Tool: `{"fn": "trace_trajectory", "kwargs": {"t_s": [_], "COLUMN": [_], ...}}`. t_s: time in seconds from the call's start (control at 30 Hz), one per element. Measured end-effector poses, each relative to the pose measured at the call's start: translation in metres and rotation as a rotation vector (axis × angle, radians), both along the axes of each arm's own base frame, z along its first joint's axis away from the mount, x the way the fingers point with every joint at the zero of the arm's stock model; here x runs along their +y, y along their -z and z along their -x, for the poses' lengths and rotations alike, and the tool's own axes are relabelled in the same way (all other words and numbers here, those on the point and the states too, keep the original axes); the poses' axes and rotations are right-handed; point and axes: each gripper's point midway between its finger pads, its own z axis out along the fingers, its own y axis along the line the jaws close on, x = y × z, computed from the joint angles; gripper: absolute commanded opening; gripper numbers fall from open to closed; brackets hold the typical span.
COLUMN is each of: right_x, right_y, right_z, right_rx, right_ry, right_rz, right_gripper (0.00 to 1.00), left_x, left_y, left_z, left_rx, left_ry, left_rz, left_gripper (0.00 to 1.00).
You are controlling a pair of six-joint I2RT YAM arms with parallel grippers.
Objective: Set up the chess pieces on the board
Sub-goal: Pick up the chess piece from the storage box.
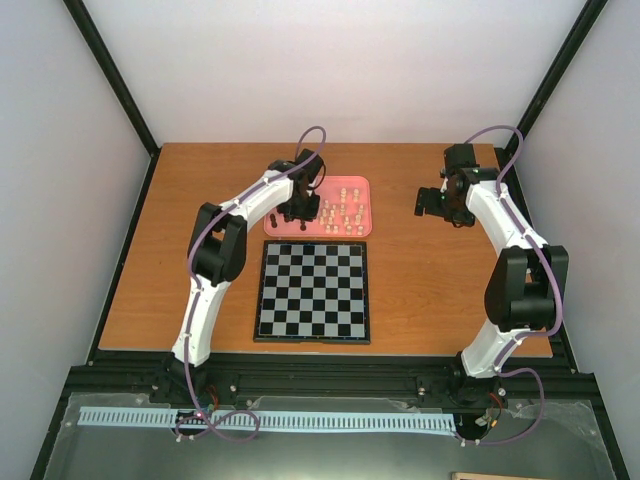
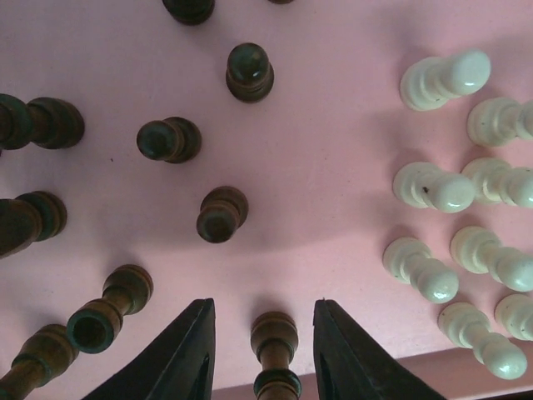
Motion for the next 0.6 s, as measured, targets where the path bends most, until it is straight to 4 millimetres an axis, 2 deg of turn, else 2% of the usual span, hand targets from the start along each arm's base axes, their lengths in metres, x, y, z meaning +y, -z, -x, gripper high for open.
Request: {"fn": "trace_trajectory", "kwargs": {"t_s": [0.2, 0.6], "right_x": [0.0009, 0.0029], "right_y": [0.0001, 0.0002], "right_z": [0.0001, 0.0002], "right_rx": [0.001, 0.002], "right_ry": [-0.002, -0.007], "right_rz": [-0.005, -0.014], "right_gripper": [1.0, 1.0], "left_x": [0.001, 0.001], "left_y": [0.0, 0.0002], "left_z": [-0.0002, -0.0002], "left_rx": [-0.001, -0.001], "left_ry": [-0.004, -0.004], "left_rz": [-0.005, -0.005], "left_gripper": [0.28, 0.27]}}
